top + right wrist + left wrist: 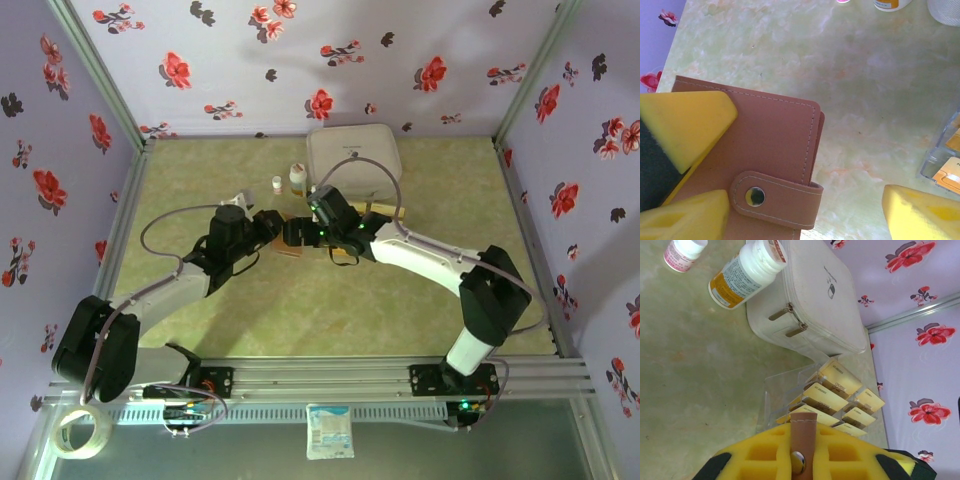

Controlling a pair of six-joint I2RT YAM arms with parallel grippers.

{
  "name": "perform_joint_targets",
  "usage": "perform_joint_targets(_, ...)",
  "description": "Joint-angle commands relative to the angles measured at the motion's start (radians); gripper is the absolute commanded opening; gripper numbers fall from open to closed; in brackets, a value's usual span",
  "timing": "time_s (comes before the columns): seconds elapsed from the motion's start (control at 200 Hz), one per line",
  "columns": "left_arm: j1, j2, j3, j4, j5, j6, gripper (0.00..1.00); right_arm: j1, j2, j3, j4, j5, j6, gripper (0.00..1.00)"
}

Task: Put the credit cards into the card holder
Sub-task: Open the button on the card holder.

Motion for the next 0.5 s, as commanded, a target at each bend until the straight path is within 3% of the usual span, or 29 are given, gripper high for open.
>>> perform_joint_targets(0.0, -0.017, 0.000, 0.039, 0.027, 0.000, -0.014, 0.00, 0.009, 0.033, 0.017, -0.030, 0.029, 0.005, 0.77)
perform_joint_targets(0.28, -0.018, -0.009, 0.035, 0.012, -0.008, 0.001, 0.00, -0.030, -0.057, -0.091, -0.219, 0.278, 0.034, 0.63)
perform_joint_targets(0.495, -0.018, 0.006, 0.032, 0.000, -0.005, 0.018, 0.00, -0.057, -0.270, -0.194, -0.190, 0.220, 0.038, 0.65)
